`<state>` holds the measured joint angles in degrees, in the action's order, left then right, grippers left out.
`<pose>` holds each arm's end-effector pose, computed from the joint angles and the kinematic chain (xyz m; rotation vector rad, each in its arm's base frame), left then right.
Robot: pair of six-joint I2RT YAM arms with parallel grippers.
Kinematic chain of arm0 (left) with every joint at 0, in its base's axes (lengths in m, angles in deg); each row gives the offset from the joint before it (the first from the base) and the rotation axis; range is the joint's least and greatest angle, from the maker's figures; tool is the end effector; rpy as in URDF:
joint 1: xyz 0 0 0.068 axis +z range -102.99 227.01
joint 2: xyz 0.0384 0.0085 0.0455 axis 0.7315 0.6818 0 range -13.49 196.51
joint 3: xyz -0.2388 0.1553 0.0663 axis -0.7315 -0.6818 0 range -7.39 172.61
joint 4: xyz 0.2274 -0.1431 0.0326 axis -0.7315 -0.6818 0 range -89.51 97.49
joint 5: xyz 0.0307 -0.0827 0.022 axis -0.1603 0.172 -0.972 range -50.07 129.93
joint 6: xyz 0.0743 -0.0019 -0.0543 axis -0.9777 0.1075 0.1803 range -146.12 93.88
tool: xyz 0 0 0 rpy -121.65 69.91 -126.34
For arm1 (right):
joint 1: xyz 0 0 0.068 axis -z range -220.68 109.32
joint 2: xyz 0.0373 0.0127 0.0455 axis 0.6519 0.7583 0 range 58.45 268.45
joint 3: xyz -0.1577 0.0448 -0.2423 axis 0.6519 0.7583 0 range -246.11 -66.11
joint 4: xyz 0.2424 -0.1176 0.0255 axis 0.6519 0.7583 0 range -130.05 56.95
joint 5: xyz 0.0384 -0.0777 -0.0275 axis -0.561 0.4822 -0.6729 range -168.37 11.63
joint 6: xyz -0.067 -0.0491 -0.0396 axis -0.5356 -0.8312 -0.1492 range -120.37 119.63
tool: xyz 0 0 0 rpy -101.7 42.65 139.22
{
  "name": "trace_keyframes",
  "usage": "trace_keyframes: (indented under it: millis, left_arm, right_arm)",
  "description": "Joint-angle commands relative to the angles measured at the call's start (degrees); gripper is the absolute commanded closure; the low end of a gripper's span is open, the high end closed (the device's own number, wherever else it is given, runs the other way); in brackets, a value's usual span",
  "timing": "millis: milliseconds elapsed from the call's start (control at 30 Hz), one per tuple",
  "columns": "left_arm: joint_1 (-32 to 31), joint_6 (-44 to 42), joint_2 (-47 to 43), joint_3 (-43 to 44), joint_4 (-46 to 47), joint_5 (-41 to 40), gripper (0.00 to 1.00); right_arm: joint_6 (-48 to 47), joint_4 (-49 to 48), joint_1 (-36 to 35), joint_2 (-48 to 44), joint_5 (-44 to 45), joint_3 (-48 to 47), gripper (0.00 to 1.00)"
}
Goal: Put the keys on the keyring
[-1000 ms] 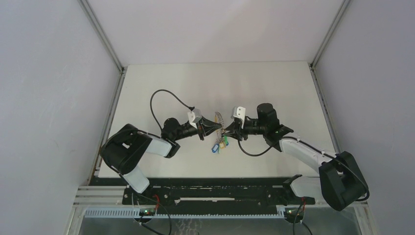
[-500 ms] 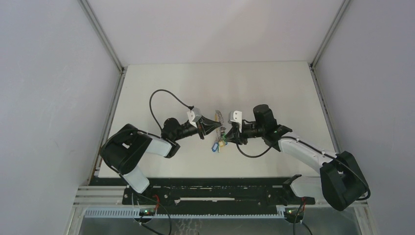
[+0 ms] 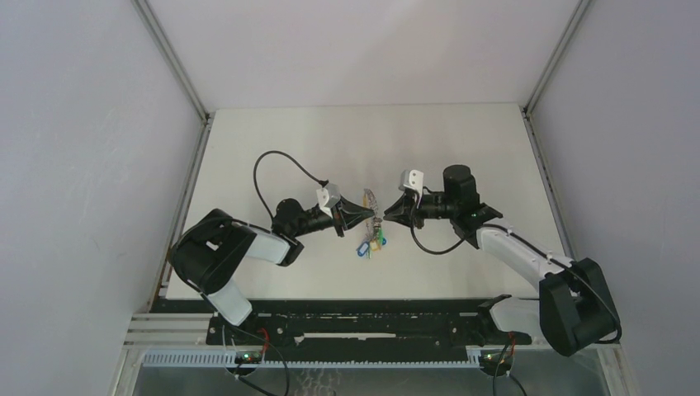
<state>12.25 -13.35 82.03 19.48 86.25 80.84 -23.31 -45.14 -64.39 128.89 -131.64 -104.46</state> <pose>0.2404 -0.2328 0.2049 0.8877 1.2679 -1.1630 0.2320 0.1742 0.2408 -1.2698 1.4914 0.9467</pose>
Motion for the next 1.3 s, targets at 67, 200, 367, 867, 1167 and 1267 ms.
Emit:
trace_keyframes:
  millis: [67, 200, 367, 867, 1167, 1267]
  left_arm:
    - [-0.31, -0.67, -3.23, -0.44, 4.38, 1.72, 1.00]
    - [-0.31, -0.64, -3.24, -0.41, 4.47, 1.85, 1.00]
    - [-0.33, -0.67, -3.29, -0.25, 4.47, 2.00, 1.00]
    - [-0.39, -0.84, -4.19, -0.71, 4.47, 2.23, 1.00]
    - [-0.48, -0.82, -4.07, -0.69, 4.49, 2.67, 1.00]
    - [-0.52, -0.83, -4.21, -0.67, 4.48, 2.74, 1.00]
  right_arm:
    - [3.36, -8.37, 0.43, 3.75, -5.88, -4.09, 0.85]
    - [4.14, -9.07, 0.34, 5.86, -8.39, -5.19, 0.86]
    - [4.24, -8.71, 0.24, 7.81, -10.31, -6.09, 0.86]
    - [3.37, -6.94, 0.20, 11.68, -11.48, -6.75, 0.84]
    - [4.04, -7.58, 1.05, 11.36, -11.58, -6.75, 0.78]
    - [4.68, -8.79, 0.93, 11.39, -12.60, -6.76, 0.77]
